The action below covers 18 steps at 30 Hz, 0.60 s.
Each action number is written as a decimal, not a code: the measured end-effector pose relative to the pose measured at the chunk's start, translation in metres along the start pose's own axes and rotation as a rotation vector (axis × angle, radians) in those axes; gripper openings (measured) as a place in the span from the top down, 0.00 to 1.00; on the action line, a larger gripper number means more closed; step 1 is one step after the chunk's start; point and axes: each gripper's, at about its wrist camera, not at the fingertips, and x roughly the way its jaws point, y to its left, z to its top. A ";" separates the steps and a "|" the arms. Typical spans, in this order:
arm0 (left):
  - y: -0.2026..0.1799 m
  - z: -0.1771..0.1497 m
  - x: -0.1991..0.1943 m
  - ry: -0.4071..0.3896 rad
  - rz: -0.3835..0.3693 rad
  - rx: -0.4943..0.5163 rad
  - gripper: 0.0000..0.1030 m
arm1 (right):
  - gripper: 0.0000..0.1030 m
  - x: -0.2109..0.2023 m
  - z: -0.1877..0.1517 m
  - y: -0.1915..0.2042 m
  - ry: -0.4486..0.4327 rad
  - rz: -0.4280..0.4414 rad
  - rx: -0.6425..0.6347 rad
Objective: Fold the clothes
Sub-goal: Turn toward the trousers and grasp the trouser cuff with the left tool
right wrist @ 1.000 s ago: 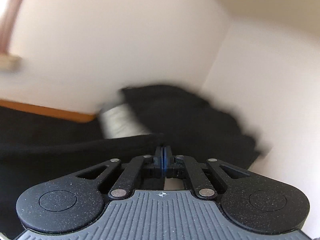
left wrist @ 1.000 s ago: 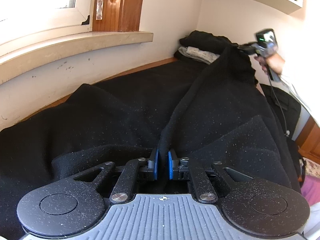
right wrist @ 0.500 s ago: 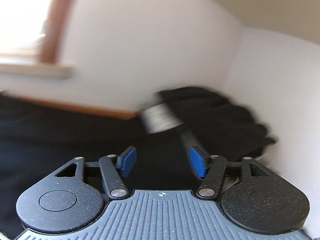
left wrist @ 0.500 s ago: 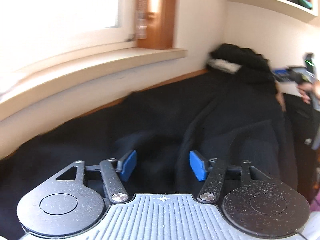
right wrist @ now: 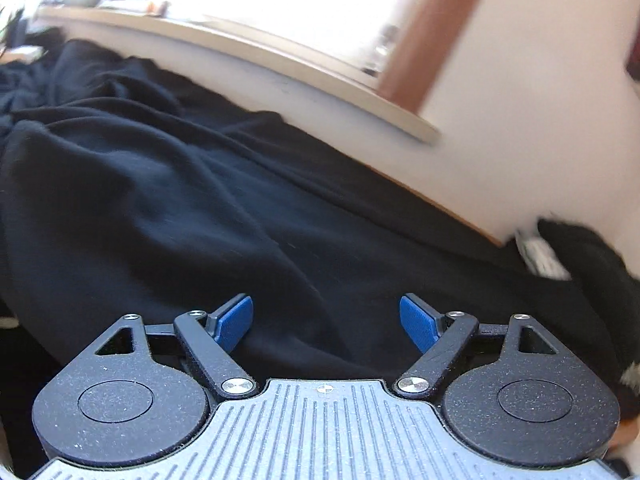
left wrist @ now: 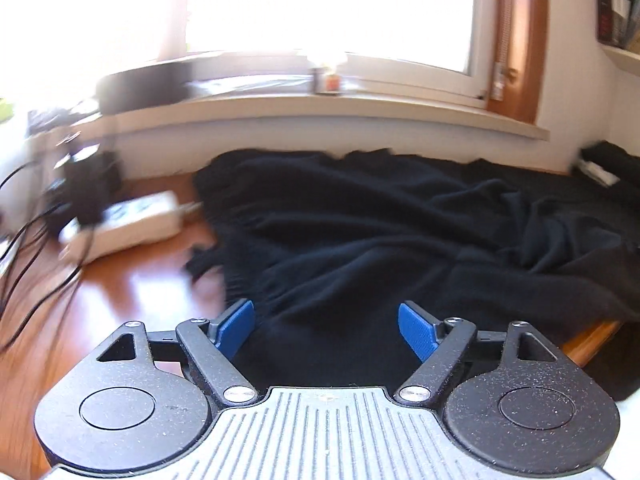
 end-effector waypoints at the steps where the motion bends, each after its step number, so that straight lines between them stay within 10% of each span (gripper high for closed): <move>1: 0.003 -0.004 -0.004 -0.002 0.000 -0.006 0.20 | 0.22 -0.001 0.005 0.004 -0.009 0.007 -0.010; 11: 0.012 -0.007 -0.001 -0.019 0.039 -0.034 0.19 | 0.22 -0.011 0.041 0.047 -0.040 0.119 -0.092; 13: 0.013 -0.008 0.002 -0.027 0.017 -0.037 0.28 | 0.22 -0.016 0.049 0.060 -0.048 0.159 -0.108; 15: 0.014 -0.007 0.004 -0.040 0.015 -0.045 0.60 | 0.23 -0.020 0.057 0.071 -0.062 0.190 -0.129; 18: 0.014 -0.002 -0.002 -0.098 0.015 -0.046 0.69 | 0.29 -0.029 0.068 0.089 -0.078 0.255 -0.153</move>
